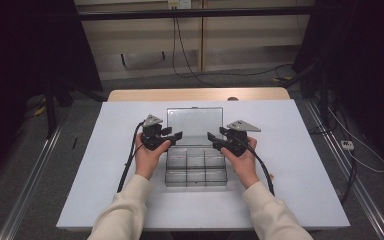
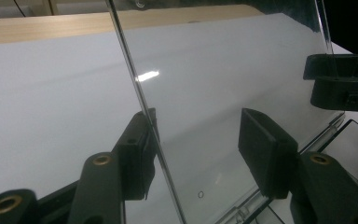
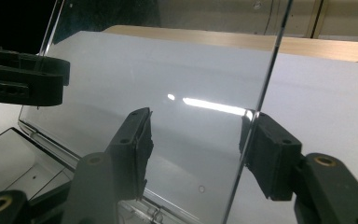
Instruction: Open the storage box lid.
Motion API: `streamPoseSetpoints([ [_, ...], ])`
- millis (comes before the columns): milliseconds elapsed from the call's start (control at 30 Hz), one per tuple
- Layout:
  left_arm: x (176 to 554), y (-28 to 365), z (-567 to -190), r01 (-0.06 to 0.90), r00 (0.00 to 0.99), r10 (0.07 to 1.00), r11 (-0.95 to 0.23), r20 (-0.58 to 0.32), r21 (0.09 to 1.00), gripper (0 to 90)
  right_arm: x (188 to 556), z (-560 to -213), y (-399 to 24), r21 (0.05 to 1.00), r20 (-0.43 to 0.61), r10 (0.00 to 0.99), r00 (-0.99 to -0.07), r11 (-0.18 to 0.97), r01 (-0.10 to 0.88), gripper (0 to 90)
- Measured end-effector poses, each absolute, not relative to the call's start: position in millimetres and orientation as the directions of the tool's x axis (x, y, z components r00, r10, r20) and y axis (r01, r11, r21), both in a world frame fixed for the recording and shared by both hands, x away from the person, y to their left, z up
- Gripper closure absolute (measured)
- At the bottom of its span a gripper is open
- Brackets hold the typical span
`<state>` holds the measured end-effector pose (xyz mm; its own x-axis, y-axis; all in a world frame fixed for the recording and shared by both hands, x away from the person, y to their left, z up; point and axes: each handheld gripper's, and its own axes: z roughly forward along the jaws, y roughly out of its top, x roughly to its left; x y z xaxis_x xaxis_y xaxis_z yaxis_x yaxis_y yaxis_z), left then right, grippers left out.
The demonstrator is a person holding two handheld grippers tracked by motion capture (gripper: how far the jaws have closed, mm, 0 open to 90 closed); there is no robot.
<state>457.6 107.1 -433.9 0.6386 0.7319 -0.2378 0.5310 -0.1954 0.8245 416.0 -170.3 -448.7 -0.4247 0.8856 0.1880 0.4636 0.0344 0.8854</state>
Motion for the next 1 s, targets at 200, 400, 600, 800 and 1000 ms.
streamPoseSetpoints([
  [200,459,106,-436,0.541,0.632,0.734,-0.188,-0.249,0.820,45.1,417,-450,-170,0.885,0.185,0.887,-0.423,0.037,0.465,42.7],
  [400,461,104,-439,0.552,0.629,0.734,-0.189,-0.256,0.812,41.9,419,-452,-170,0.878,0.197,0.889,-0.413,0.027,0.478,41.5],
  [600,462,104,-440,0.562,0.623,0.735,-0.183,-0.267,0.807,40.5,419,-453,-170,0.875,0.201,0.891,-0.408,0.024,0.483,40.3],
  [800,462,103,-442,0.569,0.619,0.735,-0.177,-0.276,0.803,39.0,420,-454,-168,0.872,0.205,0.893,-0.402,0.020,0.489,37.9],
  [1000,463,103,-445,0.583,0.615,0.737,-0.186,-0.280,0.791,36.1,421,-456,-168,0.867,0.206,0.895,-0.396,0.021,0.498,35.3],
])
